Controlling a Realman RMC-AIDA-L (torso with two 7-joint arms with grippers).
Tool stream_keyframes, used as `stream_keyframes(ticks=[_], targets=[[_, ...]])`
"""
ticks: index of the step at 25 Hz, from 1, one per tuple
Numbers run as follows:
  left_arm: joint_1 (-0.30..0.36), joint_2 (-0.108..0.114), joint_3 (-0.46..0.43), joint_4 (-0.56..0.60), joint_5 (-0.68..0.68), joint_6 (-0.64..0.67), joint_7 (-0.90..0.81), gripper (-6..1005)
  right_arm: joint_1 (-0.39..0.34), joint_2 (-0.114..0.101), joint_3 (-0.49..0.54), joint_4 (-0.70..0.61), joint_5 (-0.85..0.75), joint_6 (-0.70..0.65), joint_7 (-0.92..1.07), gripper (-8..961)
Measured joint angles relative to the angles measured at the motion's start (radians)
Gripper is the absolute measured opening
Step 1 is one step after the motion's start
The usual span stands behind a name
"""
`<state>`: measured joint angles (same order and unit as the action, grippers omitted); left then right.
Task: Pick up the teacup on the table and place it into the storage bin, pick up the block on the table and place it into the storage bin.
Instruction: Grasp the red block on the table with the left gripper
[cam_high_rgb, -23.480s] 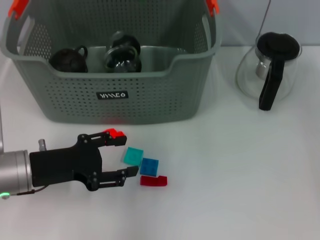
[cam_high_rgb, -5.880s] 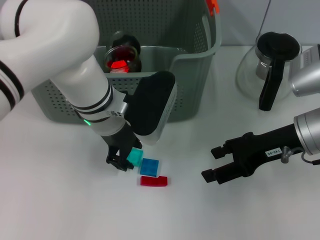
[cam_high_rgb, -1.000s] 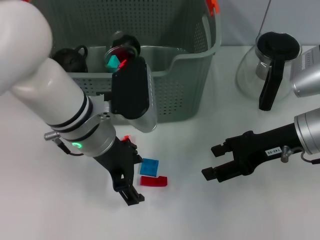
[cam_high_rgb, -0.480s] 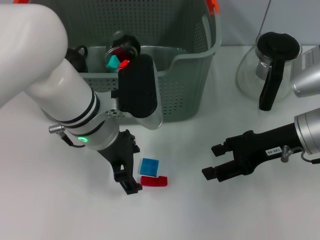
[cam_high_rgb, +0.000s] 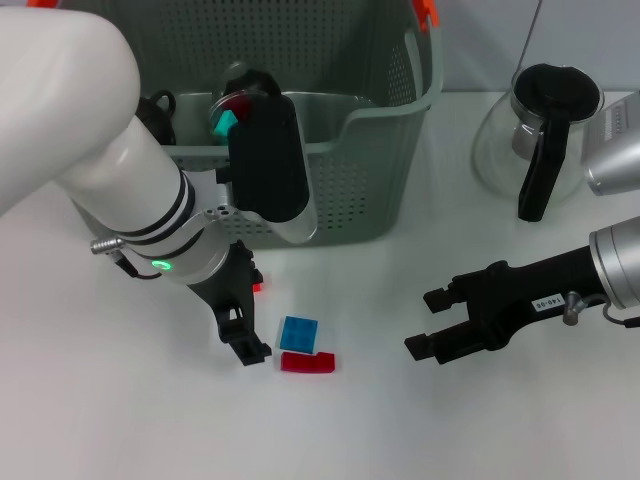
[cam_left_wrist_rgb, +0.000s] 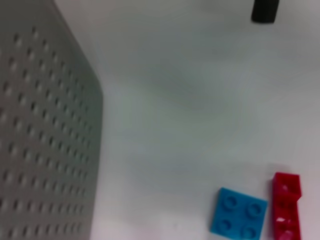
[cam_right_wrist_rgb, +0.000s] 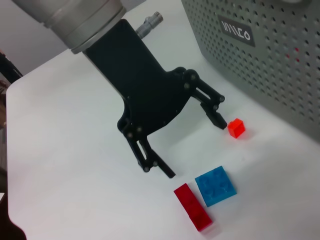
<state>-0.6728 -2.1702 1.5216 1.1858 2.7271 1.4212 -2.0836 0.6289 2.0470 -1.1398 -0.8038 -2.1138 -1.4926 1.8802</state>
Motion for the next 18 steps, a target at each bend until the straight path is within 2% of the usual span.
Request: stream_keyframes(ticks=[15, 18], targets=[[-0.025, 0.003, 0.009, -0.036, 0.048, -0.075, 0.080, 937, -0.003, 0.003, 0.000, 0.000, 0.000, 0.002, 0.003, 866], [-0.034, 0.003, 0.012, -0.052, 0.049, -0.084, 0.091, 864, -0.001, 0.004, 0.000, 0.000, 0.000, 0.003, 0.004, 865]])
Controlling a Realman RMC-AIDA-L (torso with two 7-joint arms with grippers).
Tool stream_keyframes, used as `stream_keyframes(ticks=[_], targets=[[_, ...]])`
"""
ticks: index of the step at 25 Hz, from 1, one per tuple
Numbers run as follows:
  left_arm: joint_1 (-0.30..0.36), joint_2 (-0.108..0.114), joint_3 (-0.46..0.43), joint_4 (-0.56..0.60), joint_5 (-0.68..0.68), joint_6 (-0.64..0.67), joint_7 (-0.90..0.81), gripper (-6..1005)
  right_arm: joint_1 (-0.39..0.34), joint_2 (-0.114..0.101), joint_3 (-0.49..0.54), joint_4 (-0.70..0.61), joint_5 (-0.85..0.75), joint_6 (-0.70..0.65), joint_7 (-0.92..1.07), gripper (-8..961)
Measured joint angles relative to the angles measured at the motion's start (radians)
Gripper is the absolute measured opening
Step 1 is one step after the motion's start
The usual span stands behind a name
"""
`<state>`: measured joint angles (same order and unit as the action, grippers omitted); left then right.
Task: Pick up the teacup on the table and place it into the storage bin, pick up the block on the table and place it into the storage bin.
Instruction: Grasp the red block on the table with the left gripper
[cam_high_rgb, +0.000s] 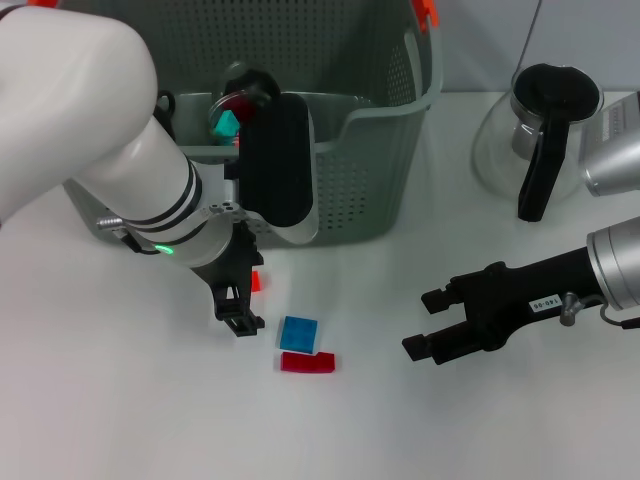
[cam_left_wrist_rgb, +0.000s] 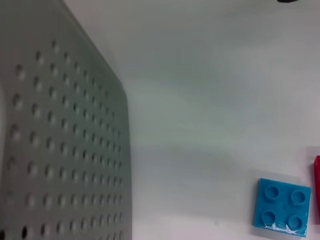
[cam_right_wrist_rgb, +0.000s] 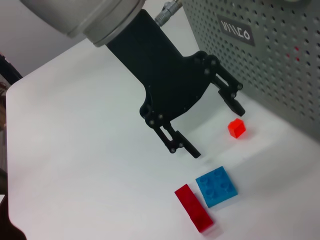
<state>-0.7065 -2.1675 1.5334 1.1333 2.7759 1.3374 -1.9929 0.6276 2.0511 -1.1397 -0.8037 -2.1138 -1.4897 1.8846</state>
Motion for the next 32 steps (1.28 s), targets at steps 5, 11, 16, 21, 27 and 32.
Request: stream_keyframes(ticks=[5, 11, 16, 21, 27, 32], targets=[[-0.011, 0.000, 0.006, -0.018, 0.005, -0.018, 0.009, 708, 0.003, 0.002, 0.000, 0.000, 0.000, 0.003, -0.001, 865], [-0.033, -0.003, 0.007, -0.068, 0.046, -0.066, 0.010, 597, 0.003, 0.004, 0.000, 0.000, 0.000, 0.008, -0.003, 865], [-0.041, -0.003, 0.007, -0.083, 0.047, -0.081, 0.015, 504, 0.002, 0.005, 0.000, 0.000, 0.000, 0.010, -0.004, 865], [-0.043, -0.003, 0.007, -0.087, 0.048, -0.091, 0.019, 506, 0.001, 0.006, 0.000, 0.000, 0.000, 0.015, -0.005, 865], [-0.058, -0.004, 0.007, -0.127, 0.047, -0.115, 0.020, 506, 0.000, 0.006, 0.000, 0.000, 0.000, 0.015, -0.007, 865], [-0.065, -0.005, 0.007, -0.138, 0.044, -0.123, 0.021, 505, 0.000, 0.006, 0.000, 0.002, 0.000, 0.016, -0.007, 865]])
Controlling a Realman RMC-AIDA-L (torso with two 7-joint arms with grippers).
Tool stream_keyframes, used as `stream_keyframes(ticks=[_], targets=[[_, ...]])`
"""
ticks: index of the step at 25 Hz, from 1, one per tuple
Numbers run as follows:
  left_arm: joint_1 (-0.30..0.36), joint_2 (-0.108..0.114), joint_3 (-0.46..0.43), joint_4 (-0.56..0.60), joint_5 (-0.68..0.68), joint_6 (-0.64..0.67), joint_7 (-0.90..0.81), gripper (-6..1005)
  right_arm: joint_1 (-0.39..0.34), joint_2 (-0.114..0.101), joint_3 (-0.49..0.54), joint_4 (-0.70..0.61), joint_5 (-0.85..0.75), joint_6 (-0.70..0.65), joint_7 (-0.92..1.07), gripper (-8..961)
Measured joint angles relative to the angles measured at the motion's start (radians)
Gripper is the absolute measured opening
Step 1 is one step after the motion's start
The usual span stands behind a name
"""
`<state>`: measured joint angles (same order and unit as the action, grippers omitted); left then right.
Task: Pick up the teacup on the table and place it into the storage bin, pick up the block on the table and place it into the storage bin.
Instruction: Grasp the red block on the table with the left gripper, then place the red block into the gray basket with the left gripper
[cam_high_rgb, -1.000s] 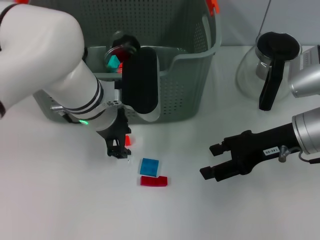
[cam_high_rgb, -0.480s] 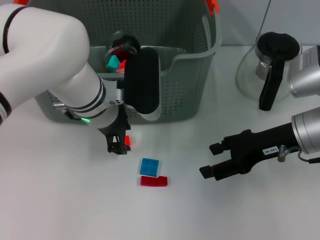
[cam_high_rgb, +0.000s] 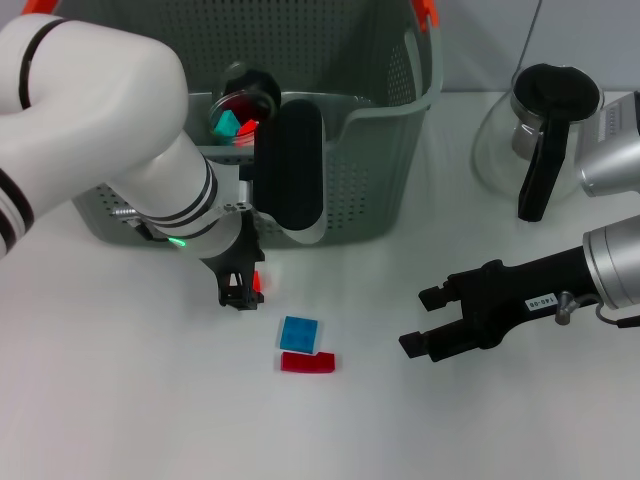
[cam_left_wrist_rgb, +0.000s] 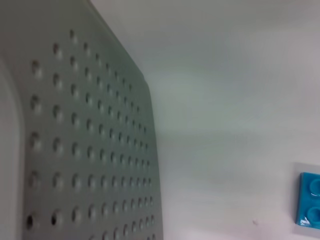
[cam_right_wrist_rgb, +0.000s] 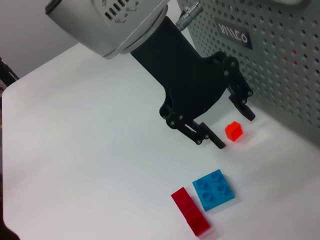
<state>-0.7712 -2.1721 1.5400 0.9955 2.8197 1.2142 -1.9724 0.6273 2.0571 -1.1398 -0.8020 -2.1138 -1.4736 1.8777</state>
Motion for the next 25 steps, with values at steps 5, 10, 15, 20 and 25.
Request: stream_keyframes(ticks=[5, 10, 15, 20, 25], targets=[[-0.011, 0.001, 0.000, -0.025, 0.001, -0.004, 0.003, 471, 0.000, 0.000, 0.000, 0.000, 0.000, 0.000, 0.000, 865], [-0.016, 0.002, -0.003, -0.038, 0.004, -0.010, 0.003, 403, 0.001, 0.000, 0.000, 0.000, 0.000, 0.000, 0.000, 865], [-0.016, 0.002, -0.002, -0.038, 0.004, -0.010, 0.003, 398, 0.003, 0.000, 0.000, 0.000, 0.000, 0.001, 0.000, 865], [-0.016, 0.002, -0.008, -0.038, 0.004, -0.016, 0.002, 393, 0.003, -0.001, 0.000, 0.000, 0.000, 0.003, 0.000, 865], [-0.020, 0.002, -0.010, -0.039, -0.002, -0.017, -0.007, 381, 0.003, -0.002, 0.000, 0.000, 0.000, 0.004, 0.000, 865]])
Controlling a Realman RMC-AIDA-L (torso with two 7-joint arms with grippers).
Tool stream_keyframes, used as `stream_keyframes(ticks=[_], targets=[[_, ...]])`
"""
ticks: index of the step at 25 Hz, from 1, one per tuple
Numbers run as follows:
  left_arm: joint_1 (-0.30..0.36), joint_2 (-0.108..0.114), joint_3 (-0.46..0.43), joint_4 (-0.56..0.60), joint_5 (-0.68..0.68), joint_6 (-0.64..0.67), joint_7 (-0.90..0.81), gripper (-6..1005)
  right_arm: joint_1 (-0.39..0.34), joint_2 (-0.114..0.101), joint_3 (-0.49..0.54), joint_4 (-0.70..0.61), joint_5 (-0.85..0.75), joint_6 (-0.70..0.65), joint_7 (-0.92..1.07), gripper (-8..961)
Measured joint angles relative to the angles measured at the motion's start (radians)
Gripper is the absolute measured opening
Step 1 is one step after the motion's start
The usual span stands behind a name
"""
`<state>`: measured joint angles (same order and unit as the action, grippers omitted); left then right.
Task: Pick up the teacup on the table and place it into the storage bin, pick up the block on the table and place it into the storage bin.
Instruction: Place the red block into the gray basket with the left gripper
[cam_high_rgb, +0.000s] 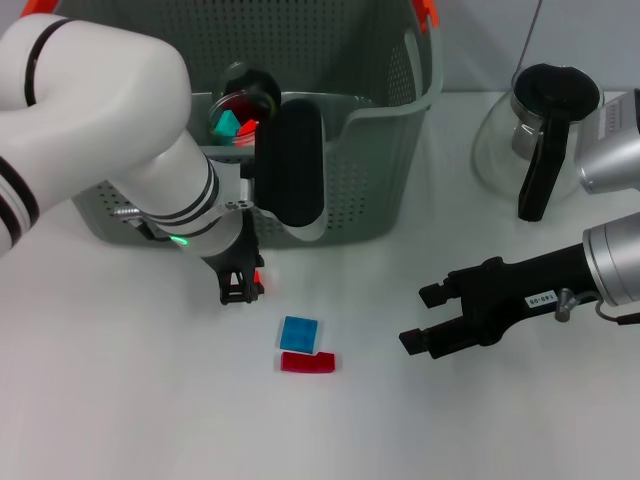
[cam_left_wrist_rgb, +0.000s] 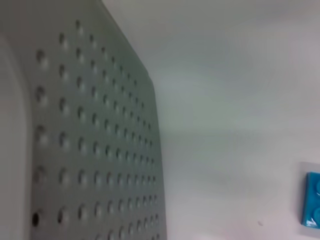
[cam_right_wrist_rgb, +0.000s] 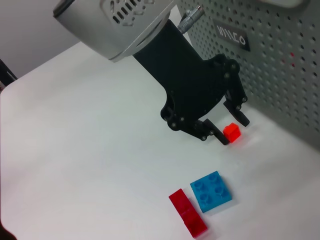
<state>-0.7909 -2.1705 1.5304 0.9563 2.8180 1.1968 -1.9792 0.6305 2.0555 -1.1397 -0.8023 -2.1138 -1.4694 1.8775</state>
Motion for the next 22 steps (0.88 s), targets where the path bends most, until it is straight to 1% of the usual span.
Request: stream_keyframes(ticks=[6, 8, 22], targets=[[-0.010, 0.000, -0.002, -0.014, 0.000, 0.001, -0.005, 297, 0.000, -0.002, 0.000, 0.000, 0.000, 0.005, 0.000, 865], [-0.010, 0.000, 0.000, -0.015, 0.002, 0.002, -0.005, 253, 0.000, -0.002, 0.000, 0.000, 0.000, 0.005, 0.000, 866], [-0.019, -0.001, -0.004, -0.027, 0.003, 0.006, -0.011, 241, 0.000, -0.003, 0.000, 0.000, 0.000, 0.008, -0.002, 866]])
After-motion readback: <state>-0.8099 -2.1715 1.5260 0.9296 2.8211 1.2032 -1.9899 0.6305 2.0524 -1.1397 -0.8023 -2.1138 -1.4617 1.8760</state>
